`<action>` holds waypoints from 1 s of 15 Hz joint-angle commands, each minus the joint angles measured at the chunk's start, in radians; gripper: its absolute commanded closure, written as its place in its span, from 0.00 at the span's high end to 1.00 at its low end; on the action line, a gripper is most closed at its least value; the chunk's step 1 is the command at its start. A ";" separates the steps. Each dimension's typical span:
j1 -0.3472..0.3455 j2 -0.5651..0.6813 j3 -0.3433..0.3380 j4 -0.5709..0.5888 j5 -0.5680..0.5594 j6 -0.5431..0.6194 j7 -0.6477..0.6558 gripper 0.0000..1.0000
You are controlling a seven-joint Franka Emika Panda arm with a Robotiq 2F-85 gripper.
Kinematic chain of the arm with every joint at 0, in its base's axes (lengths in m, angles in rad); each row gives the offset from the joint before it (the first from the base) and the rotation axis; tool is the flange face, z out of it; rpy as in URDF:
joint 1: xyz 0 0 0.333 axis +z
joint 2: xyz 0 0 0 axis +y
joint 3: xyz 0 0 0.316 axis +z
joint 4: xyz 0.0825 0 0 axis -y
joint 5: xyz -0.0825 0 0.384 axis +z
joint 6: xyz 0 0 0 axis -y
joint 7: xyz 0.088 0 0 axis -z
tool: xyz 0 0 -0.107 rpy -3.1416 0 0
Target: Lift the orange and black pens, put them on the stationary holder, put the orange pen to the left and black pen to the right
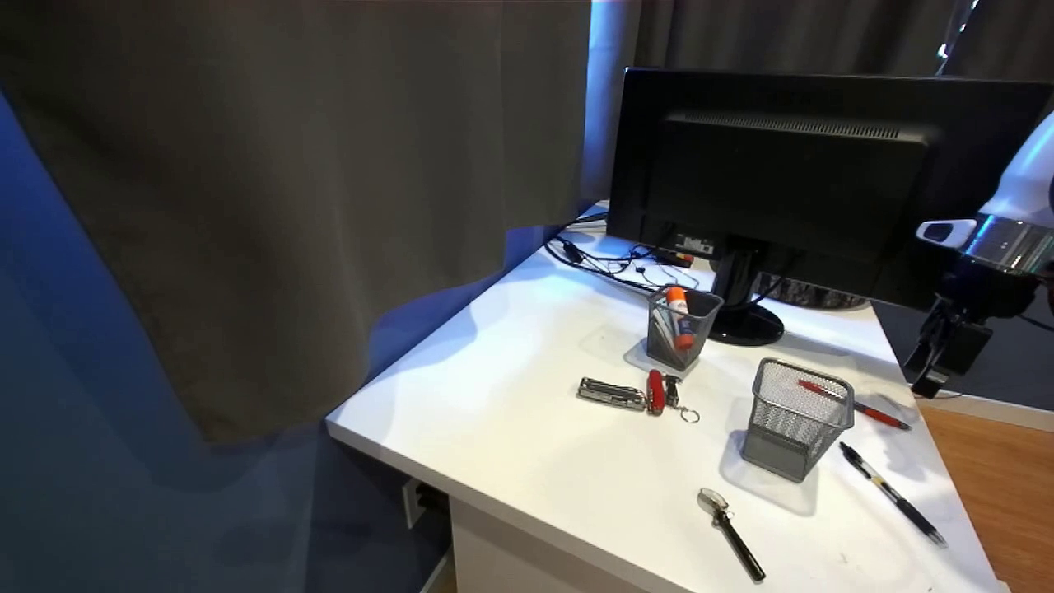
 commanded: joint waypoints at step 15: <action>0.034 0.156 -0.016 0.123 -0.120 0.030 0.036 1.00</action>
